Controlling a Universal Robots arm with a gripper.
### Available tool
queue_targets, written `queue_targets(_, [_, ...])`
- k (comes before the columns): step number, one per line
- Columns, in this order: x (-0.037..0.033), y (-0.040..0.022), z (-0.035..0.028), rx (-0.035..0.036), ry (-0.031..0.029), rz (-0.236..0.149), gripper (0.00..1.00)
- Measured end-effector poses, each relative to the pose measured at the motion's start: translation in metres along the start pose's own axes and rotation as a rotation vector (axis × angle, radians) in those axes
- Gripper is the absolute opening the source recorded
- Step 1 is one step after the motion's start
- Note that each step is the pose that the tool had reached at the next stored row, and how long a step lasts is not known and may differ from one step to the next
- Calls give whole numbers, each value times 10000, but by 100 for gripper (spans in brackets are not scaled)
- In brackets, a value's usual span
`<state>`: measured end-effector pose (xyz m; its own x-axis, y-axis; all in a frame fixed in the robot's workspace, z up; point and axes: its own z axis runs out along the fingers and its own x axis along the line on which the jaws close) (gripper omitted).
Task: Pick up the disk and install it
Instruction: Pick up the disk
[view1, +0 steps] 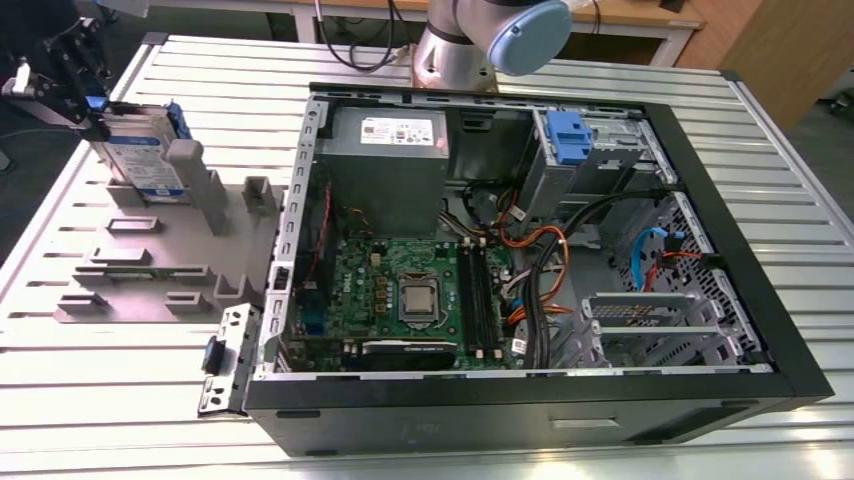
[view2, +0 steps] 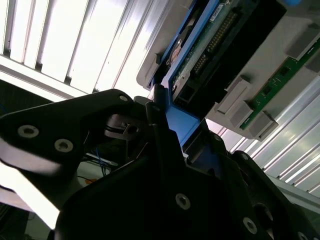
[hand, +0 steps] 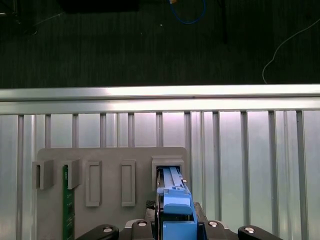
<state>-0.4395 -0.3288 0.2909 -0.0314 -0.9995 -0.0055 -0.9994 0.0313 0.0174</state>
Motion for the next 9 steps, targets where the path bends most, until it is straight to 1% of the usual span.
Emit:
queue_targets(4, [0,0,-1,3,-2,0,37])
queue_targets(9, [0,0,-23,1,0,0,37])
